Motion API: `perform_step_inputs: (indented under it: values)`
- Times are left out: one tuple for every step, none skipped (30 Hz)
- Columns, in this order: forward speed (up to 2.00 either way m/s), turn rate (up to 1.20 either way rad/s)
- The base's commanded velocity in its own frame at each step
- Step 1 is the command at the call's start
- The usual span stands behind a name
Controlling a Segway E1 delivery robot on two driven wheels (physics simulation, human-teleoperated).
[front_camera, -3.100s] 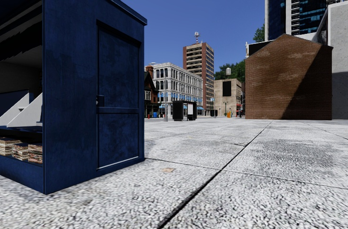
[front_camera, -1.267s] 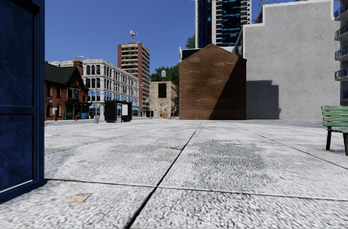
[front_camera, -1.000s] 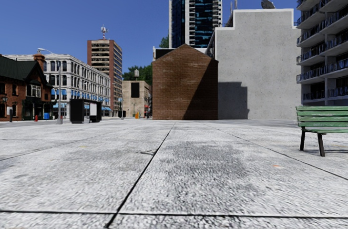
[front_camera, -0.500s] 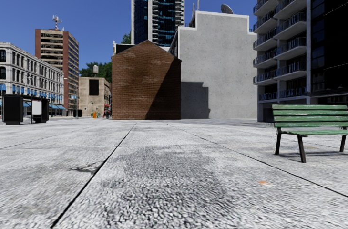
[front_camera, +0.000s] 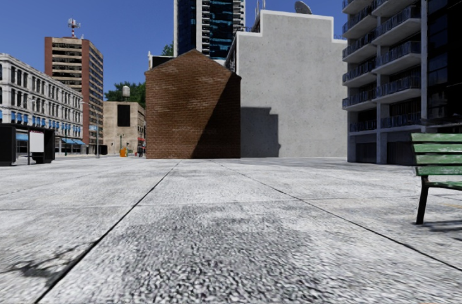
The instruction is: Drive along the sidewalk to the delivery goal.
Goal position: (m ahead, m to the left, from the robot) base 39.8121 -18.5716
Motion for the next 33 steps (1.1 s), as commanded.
perform_step_inputs:
  values:
    - [2.0, 0.0]
    - [2.0, 0.0]
    - [2.0, 0.0]
    - [2.0, 0.0]
    - [2.0, -0.01]
    - [2.0, -0.12]
    - [2.0, -0.28]
    - [2.0, -0.38]
    - [2.0, -0.38]
    - [2.0, -0.42]
    - [2.0, -0.43]
    - [2.0, -0.43]
    - [2.0, -0.43]
    - [2.0, -0.43]
    - [2.0, -0.43]
    - [2.0, -0.43]
    - [2.0, -0.43]
    - [2.0, -0.43]
    - [2.0, -0.43]
    - [2.0, -0.43]
    - [2.0, -0.43]
    - [2.0, -0.43]
    - [2.0, -0.43]
    - [2.0, -0.43]
    - [2.0, -0.43]
    - [2.0, -0.43]
    - [2.0, -0.43]
    - [2.0, -0.43]
    - [2.0, -0.43]
    - [2.0, -0.43]
    - [2.0, -0.43]
    - [2.0, -0.43]
    - [2.0, -0.43]
